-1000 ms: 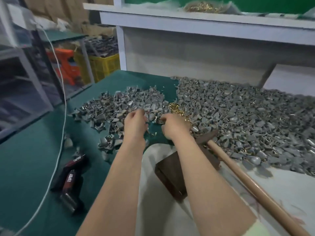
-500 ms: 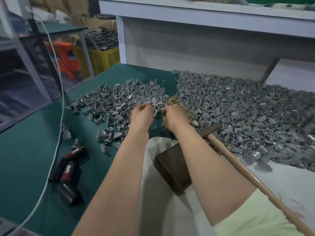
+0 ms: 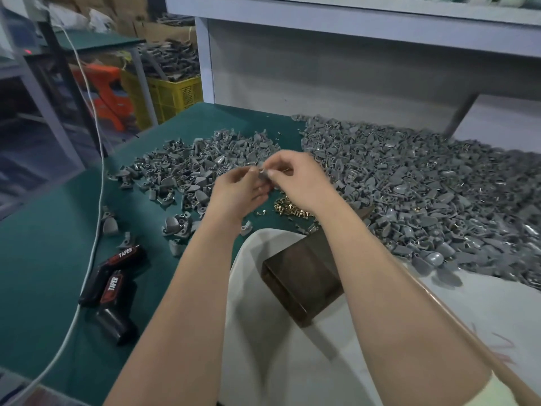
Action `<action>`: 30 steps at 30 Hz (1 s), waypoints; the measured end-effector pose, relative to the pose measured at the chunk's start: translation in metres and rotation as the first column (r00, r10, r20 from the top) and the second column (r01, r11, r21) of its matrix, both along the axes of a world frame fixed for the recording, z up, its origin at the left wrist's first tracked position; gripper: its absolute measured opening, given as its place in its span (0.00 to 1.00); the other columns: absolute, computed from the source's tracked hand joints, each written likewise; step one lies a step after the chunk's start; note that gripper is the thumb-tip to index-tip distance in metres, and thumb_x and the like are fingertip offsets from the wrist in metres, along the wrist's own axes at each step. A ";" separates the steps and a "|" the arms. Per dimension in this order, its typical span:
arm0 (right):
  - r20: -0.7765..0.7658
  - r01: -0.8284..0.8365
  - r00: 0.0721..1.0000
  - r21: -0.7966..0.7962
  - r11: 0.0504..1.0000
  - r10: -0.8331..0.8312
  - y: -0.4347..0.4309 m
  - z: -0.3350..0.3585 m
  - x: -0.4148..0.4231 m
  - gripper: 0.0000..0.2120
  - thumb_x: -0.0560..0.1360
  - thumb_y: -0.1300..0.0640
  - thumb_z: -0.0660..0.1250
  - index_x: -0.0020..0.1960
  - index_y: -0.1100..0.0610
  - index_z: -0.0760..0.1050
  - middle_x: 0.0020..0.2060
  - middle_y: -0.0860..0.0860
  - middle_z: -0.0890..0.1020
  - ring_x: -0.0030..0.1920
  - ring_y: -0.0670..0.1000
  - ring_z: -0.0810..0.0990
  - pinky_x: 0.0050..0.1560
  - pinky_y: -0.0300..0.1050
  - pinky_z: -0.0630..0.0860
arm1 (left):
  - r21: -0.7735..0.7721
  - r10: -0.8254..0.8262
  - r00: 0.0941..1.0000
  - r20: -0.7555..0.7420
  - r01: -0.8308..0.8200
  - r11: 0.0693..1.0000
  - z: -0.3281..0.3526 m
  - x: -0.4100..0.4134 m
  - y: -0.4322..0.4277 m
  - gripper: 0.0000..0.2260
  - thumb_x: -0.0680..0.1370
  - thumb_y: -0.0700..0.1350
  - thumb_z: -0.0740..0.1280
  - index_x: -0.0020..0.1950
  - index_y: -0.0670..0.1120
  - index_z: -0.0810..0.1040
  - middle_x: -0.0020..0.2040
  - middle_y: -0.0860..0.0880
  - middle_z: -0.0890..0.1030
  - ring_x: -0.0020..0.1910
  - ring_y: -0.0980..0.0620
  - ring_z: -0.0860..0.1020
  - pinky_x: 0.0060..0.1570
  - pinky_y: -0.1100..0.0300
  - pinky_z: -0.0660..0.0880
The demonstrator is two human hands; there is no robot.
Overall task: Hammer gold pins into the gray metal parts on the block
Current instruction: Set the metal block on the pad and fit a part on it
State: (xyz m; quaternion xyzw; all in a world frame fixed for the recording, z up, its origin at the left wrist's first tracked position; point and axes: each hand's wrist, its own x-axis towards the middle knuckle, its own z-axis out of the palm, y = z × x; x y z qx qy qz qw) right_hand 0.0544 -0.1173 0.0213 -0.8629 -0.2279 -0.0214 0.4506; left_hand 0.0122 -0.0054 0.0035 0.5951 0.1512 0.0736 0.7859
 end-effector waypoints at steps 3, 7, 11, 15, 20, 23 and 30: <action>-0.079 0.033 0.996 0.056 0.998 -0.029 0.003 -0.004 -0.001 0.06 0.76 0.60 0.66 0.46 0.50 0.78 0.41 0.47 0.81 0.43 0.45 0.78 0.50 0.45 0.76 | -0.006 0.097 0.995 0.009 -0.097 0.995 0.000 -0.005 0.014 0.03 0.79 0.37 0.63 0.49 0.42 0.76 0.44 0.44 0.81 0.37 0.56 0.81 0.37 0.67 0.79; -0.017 0.118 0.990 -0.463 0.878 -0.142 0.017 -0.022 0.006 0.06 0.75 0.60 0.67 0.51 0.57 0.80 0.49 0.52 0.81 0.49 0.54 0.79 0.50 0.43 0.74 | -0.109 0.274 0.962 -0.003 -0.273 0.956 -0.001 -0.011 0.029 0.05 0.79 0.36 0.63 0.53 0.39 0.76 0.47 0.43 0.82 0.39 0.54 0.82 0.37 0.67 0.79; -0.029 0.084 0.991 -0.638 0.766 -0.133 0.031 -0.033 0.002 0.05 0.74 0.66 0.65 0.48 0.62 0.78 0.44 0.56 0.77 0.44 0.57 0.76 0.45 0.46 0.75 | -0.160 0.301 0.954 -0.010 -0.298 0.941 -0.003 -0.015 0.028 0.04 0.80 0.37 0.63 0.52 0.40 0.75 0.49 0.43 0.82 0.44 0.52 0.82 0.40 0.64 0.80; 0.018 0.118 0.990 -0.669 0.733 -0.143 0.032 -0.031 0.000 0.03 0.74 0.66 0.63 0.43 0.61 0.73 0.38 0.55 0.69 0.39 0.55 0.70 0.40 0.44 0.69 | -0.117 0.277 0.961 -0.007 -0.276 0.954 -0.003 -0.018 0.022 0.03 0.80 0.38 0.63 0.53 0.42 0.74 0.48 0.45 0.81 0.43 0.54 0.81 0.40 0.64 0.80; -0.019 0.177 0.977 -0.468 0.866 -0.210 0.011 -0.022 -0.005 0.06 0.77 0.60 0.64 0.46 0.62 0.78 0.44 0.56 0.80 0.46 0.56 0.78 0.43 0.43 0.71 | -0.023 0.227 0.974 -0.008 -0.227 0.974 -0.002 -0.029 0.005 0.01 0.80 0.41 0.62 0.50 0.46 0.73 0.49 0.47 0.79 0.41 0.56 0.78 0.44 0.61 0.76; -0.099 0.241 0.958 -0.225 0.944 -0.269 -0.028 -0.001 -0.022 0.04 0.76 0.60 0.65 0.48 0.55 0.78 0.47 0.52 0.82 0.49 0.52 0.80 0.54 0.46 0.75 | 0.044 0.205 0.979 0.013 -0.206 0.978 -0.008 -0.044 -0.017 0.01 0.80 0.42 0.61 0.50 0.47 0.72 0.49 0.48 0.78 0.42 0.57 0.78 0.45 0.60 0.73; -0.054 0.372 0.921 -0.179 0.911 -0.387 -0.103 -0.003 -0.096 0.08 0.76 0.60 0.65 0.40 0.51 0.75 0.38 0.47 0.82 0.42 0.50 0.81 0.46 0.47 0.77 | 0.148 0.228 0.972 0.063 -0.235 0.961 -0.019 -0.078 -0.055 0.04 0.79 0.44 0.63 0.44 0.52 0.72 0.45 0.53 0.77 0.45 0.58 0.75 0.42 0.66 0.68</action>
